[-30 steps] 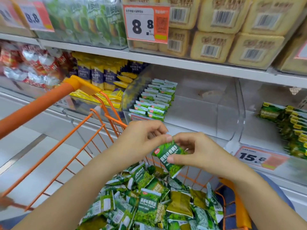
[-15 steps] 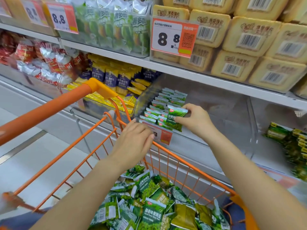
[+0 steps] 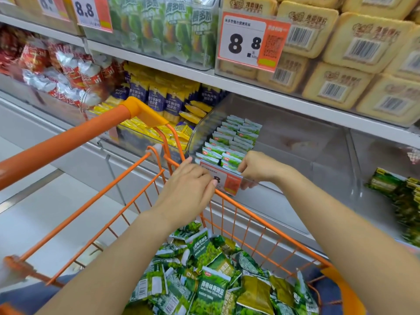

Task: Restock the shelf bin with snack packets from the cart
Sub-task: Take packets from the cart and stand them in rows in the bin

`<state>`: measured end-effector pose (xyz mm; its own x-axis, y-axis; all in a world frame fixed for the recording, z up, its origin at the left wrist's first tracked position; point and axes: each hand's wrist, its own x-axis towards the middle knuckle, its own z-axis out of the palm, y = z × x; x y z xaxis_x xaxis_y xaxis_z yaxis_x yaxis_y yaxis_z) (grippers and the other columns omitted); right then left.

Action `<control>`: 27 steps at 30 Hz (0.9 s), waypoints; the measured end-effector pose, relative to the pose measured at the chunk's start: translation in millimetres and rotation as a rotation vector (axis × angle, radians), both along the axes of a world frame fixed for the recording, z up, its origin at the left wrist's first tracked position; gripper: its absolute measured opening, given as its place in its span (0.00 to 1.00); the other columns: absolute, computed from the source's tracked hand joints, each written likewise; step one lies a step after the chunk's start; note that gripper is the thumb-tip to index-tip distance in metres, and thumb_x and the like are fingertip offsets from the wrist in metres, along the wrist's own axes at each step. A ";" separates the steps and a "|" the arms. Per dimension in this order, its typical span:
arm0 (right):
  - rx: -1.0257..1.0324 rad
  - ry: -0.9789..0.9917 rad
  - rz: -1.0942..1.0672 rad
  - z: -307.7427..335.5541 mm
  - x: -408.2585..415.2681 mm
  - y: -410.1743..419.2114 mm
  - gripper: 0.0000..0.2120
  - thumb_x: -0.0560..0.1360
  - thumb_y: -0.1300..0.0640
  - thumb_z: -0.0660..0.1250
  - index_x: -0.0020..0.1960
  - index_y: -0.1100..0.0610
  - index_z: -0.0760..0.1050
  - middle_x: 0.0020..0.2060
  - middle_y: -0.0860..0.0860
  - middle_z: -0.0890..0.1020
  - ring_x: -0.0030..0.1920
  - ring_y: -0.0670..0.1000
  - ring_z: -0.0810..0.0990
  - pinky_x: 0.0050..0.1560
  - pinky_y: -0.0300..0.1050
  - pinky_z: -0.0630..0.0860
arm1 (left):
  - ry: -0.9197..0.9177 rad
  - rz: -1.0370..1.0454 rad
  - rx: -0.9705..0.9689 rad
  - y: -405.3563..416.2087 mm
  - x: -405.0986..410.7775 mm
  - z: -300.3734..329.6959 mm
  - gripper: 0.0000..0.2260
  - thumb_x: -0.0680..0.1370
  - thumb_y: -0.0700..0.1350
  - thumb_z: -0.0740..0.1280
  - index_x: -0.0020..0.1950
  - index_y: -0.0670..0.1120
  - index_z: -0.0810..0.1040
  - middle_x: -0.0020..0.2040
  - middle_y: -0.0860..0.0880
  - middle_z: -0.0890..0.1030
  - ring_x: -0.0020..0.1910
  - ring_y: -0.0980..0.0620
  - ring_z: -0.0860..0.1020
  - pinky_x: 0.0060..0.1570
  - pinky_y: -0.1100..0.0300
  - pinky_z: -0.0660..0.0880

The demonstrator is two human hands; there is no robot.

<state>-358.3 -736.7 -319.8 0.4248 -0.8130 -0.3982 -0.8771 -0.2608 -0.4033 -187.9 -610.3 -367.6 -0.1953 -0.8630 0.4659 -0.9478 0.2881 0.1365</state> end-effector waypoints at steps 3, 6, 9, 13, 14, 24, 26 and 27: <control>0.033 0.007 0.011 -2.3 6.5 -4.8 0.13 0.71 0.71 0.67 0.28 0.63 0.77 0.25 0.48 0.81 0.34 0.47 0.84 0.36 0.39 0.81 | 0.006 0.002 -0.010 -0.3 -0.1 -1.2 0.21 0.82 0.50 0.52 0.48 0.44 0.84 0.45 0.50 0.82 0.48 0.50 0.79 0.72 0.60 0.49; 0.047 -0.008 0.007 -5.8 12.6 -8.1 0.07 0.73 0.74 0.60 0.45 0.75 0.77 0.35 0.56 0.85 0.35 0.47 0.85 0.37 0.41 0.82 | 0.019 0.002 -0.009 -1.3 0.1 -2.9 0.21 0.82 0.50 0.51 0.47 0.45 0.83 0.44 0.51 0.82 0.47 0.50 0.79 0.72 0.59 0.49; 0.079 -0.020 0.016 -7.3 16.9 -9.8 0.07 0.74 0.73 0.61 0.43 0.72 0.79 0.36 0.57 0.85 0.36 0.48 0.85 0.35 0.40 0.81 | 0.013 0.005 -0.010 -1.1 -0.1 -3.8 0.22 0.82 0.50 0.51 0.47 0.45 0.83 0.44 0.50 0.82 0.47 0.50 0.79 0.73 0.60 0.48; 0.116 -0.067 0.011 -11.5 15.7 -10.5 0.05 0.74 0.66 0.70 0.47 0.67 0.82 0.29 0.50 0.84 0.34 0.46 0.85 0.33 0.37 0.80 | 0.017 0.008 -0.024 -1.5 -0.5 -3.9 0.22 0.82 0.50 0.51 0.47 0.44 0.83 0.44 0.50 0.82 0.47 0.50 0.79 0.73 0.60 0.49; 0.123 -0.087 0.001 -12.7 13.9 -10.3 0.05 0.74 0.66 0.69 0.48 0.67 0.82 0.29 0.50 0.83 0.33 0.46 0.84 0.33 0.37 0.79 | 0.012 0.005 -0.029 -1.7 -0.3 -3.8 0.22 0.82 0.50 0.51 0.47 0.44 0.83 0.43 0.50 0.82 0.46 0.50 0.79 0.72 0.59 0.49; 0.455 -0.298 -0.277 1.1 -34.6 -15.5 0.27 0.78 0.38 0.57 0.58 0.61 0.78 0.47 0.55 0.85 0.51 0.52 0.84 0.58 0.49 0.77 | 0.023 0.000 -0.037 -2.9 0.4 -6.1 0.22 0.82 0.50 0.50 0.45 0.45 0.83 0.42 0.51 0.82 0.45 0.50 0.79 0.73 0.58 0.50; 0.569 -0.259 -0.202 -1.6 -26.6 -11.1 0.32 0.78 0.35 0.51 0.60 0.60 0.77 0.50 0.55 0.85 0.55 0.51 0.82 0.62 0.48 0.73 | 0.020 -0.002 -0.048 -3.1 0.6 -5.6 0.22 0.82 0.50 0.51 0.45 0.45 0.83 0.42 0.51 0.82 0.45 0.50 0.79 0.72 0.58 0.50; 0.590 -0.238 -0.163 -3.2 -19.8 -8.1 0.33 0.78 0.34 0.49 0.60 0.59 0.77 0.52 0.54 0.84 0.57 0.50 0.81 0.63 0.48 0.71 | 0.016 -0.001 -0.052 -3.1 0.7 -5.4 0.22 0.82 0.50 0.51 0.45 0.45 0.83 0.42 0.51 0.82 0.44 0.50 0.79 0.72 0.58 0.51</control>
